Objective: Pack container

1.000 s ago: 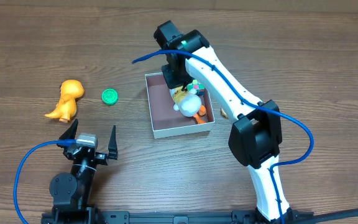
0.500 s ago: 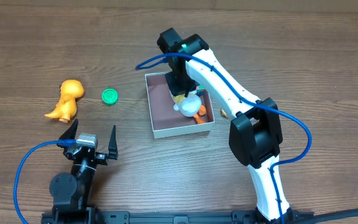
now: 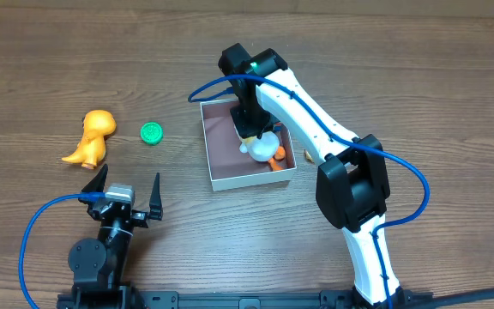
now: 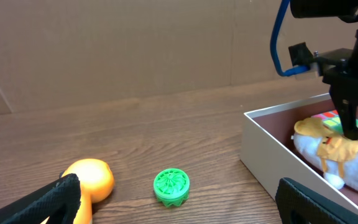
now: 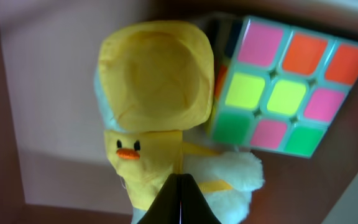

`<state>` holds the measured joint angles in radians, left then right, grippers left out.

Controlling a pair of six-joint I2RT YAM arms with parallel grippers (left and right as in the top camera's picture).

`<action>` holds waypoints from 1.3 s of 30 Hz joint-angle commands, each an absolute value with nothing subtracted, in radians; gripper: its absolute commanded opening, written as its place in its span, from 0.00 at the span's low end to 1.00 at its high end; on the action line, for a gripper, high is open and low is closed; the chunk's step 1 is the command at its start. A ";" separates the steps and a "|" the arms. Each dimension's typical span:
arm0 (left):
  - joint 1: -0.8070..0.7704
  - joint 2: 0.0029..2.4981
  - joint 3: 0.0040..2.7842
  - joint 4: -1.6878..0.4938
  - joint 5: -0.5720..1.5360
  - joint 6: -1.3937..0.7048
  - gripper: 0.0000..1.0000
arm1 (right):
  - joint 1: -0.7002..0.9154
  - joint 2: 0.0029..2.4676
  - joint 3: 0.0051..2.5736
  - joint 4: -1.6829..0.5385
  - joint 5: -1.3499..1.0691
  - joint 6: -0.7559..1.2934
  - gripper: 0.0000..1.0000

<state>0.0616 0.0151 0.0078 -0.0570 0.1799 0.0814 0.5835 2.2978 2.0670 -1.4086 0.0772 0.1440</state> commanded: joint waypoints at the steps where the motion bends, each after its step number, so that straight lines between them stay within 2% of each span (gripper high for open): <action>1: 0.069 0.006 0.004 -0.057 0.177 0.090 1.00 | 0.586 2.300 2.060 -1.441 0.073 0.137 0.04; 26: 0.069 0.006 0.004 -0.057 0.177 0.090 1.00 | 0.586 2.300 2.060 -1.611 0.073 0.138 0.04; 39: 0.069 0.006 0.004 -0.057 0.177 0.090 1.00 | 0.586 2.296 2.153 -1.530 0.072 0.183 0.04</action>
<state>0.0616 0.0147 0.0078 -0.0570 0.1799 0.0814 0.5835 2.2978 2.0785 -1.5505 0.0742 0.1589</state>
